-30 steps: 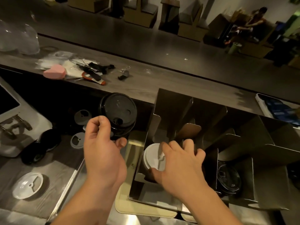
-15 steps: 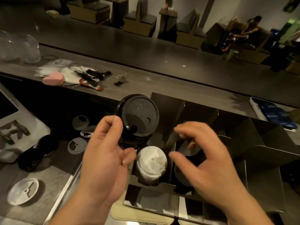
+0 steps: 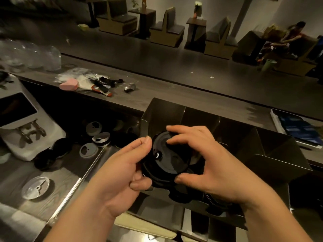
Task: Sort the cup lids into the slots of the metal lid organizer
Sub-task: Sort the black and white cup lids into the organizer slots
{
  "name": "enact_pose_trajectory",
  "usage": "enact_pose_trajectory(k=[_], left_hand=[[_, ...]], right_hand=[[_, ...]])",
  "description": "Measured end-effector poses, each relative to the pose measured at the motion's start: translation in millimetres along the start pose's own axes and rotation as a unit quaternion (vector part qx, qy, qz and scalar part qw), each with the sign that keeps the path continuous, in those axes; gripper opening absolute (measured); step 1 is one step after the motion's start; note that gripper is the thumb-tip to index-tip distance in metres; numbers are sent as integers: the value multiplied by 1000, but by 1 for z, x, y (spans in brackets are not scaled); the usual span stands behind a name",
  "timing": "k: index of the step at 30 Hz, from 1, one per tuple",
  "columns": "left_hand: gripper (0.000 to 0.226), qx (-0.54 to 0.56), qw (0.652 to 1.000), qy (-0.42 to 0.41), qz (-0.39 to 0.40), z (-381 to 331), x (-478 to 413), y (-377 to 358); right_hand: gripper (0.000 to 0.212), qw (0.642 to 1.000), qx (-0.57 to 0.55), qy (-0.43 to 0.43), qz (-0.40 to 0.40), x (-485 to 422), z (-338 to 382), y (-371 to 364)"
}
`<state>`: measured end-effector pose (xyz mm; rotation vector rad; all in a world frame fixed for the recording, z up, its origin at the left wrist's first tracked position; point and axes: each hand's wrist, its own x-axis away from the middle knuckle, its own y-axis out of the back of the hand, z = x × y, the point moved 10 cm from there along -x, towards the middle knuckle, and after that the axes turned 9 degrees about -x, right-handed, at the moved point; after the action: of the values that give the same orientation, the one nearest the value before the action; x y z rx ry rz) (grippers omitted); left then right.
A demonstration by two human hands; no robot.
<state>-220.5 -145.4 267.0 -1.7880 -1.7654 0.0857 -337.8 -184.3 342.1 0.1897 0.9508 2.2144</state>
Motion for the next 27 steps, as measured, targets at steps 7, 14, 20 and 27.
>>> enact_pose_trajectory(k=[7,14,20,27], left_hand=[[30,24,999,16,-19,10,-14,-2],[6,18,983,-122,-140,-24,-21,36],[28,-4,972,-190,-137,-36,-28,21],[32,-2,965,-223,-135,-37,-25,19]], right_hand=[[57,992,-59,-36,-110,18,-28,16],[61,940,-78,-129,-305,67,-57,58],[67,947,57,-189,-251,73,-47,27],[89,913,202,-325,-139,58,-84,-37]])
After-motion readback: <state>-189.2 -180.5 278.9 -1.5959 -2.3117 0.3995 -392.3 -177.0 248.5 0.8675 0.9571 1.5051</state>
